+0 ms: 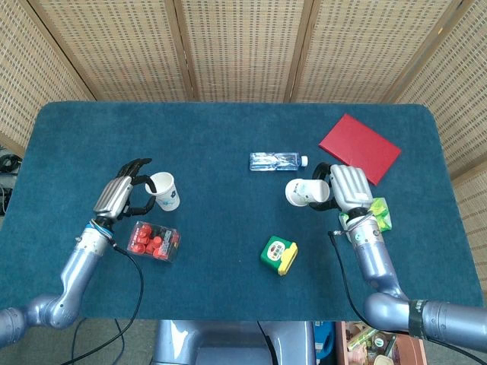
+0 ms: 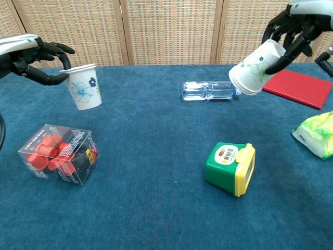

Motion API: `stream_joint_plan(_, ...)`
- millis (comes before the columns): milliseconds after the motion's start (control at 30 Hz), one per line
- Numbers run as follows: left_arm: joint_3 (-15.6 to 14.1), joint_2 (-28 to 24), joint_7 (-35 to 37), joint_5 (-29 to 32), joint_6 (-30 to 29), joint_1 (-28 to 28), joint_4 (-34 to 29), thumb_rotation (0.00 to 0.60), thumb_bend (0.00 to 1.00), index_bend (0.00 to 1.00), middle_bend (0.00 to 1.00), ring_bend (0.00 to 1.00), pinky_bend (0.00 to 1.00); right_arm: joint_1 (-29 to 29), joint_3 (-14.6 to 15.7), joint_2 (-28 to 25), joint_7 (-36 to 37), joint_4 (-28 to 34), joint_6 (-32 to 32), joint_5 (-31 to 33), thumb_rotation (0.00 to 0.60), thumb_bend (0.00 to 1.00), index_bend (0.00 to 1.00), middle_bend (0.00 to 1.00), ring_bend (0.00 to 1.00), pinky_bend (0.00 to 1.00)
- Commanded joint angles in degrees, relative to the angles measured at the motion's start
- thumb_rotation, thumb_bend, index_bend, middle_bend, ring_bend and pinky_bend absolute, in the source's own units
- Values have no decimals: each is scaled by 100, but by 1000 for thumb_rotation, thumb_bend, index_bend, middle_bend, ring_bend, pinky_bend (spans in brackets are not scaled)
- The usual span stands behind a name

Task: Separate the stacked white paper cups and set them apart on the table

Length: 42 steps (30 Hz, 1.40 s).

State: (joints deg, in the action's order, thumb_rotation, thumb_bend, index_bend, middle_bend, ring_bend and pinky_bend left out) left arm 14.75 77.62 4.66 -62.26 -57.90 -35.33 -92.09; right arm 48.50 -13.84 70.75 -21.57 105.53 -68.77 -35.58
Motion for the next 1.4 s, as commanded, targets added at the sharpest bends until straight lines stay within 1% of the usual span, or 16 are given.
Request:
stream_joint_plan(33,-186,-227,-538,39,-261,88,-260,600,466,635,81,0,0,-110,191,74,-203,-151,-60,-220,600,204,737,513,442,688)
stream_joint_plan(100,-221,-261,-689,50,-331,119,-316,600,466,553,42,0,0,-150,225,72,-255,-160,-55,-258,600,205,666,408,331,622)
stream_joint_plan(200,-324,-386,-981,43,-402,171,-395,600,466,456,2,0,0,-250,273,68,-305,-169,-109,-319,600,204,597,324,234,539)
stream_joint_plan(233,-348,-409,-1034,35,-432,192,-417,600,466,430,0,0,0,-271,279,61,-304,-165,-111,-329,600,204,584,307,214,520)
stream_joint_plan(333,-410,-449,-1188,29,-579,285,-454,600,465,274,0,0,0,-398,324,33,-253,-162,-70,-371,600,204,520,227,138,459)
stream_joint_plan(400,-436,-452,-1199,57,-644,352,-445,600,439,153,0,0,0,-476,373,33,-227,-175,-61,-430,600,204,463,147,62,401)
stream_joint_plan(500,-463,-437,-1072,8,-737,465,-425,600,404,52,0,0,0,-625,438,58,-173,-214,-146,-627,600,204,401,50,2,307)
stream_joint_plan(600,-538,-481,-980,-164,-852,586,-430,600,359,16,0,0,0,-776,500,41,-96,-204,-210,-819,600,193,367,5,0,230)
stream_joint_plan(700,-633,-575,-940,-349,-1005,731,-503,600,301,2,0,0,0,-925,546,-25,6,-167,-225,-972,600,155,326,0,0,143)
stream_joint_plan(767,-700,-641,-910,-468,-1093,825,-556,600,291,0,0,0,0,-1010,575,-76,38,-143,-257,-1081,600,140,305,0,0,106)
stream_joint_plan(967,-998,-889,-895,-1000,-1492,1184,-697,600,289,0,0,0,0,-1342,776,-291,48,13,-503,-1616,600,138,302,0,0,100)
stream_joint_plan(1067,-1223,-980,-829,-1362,-1819,1464,-695,600,289,0,0,0,0,-1638,1001,-396,83,73,-829,-2170,600,135,295,0,0,89)
stream_joint_plan(1100,-1334,-1016,-763,-1525,-1947,1589,-660,600,289,0,0,0,0,-1782,1111,-426,139,78,-965,-2410,600,133,284,0,0,78)
stream_joint_plan(1233,-1656,-1113,-644,-2014,-2339,1952,-471,600,289,0,0,0,0,-2202,1387,-461,315,-31,-1358,-3068,600,128,243,0,0,57)
stream_joint_plan(1300,-1764,-1138,-649,-2200,-2564,2133,-361,600,289,0,0,0,0,-2434,1515,-463,379,-128,-1595,-3373,600,127,235,0,0,47)
stream_joint_plan(1400,-1848,-1076,-691,-2398,-2936,2401,-162,600,290,0,0,0,0,-2756,1631,-436,563,-282,-1930,-3745,600,127,233,0,0,42)
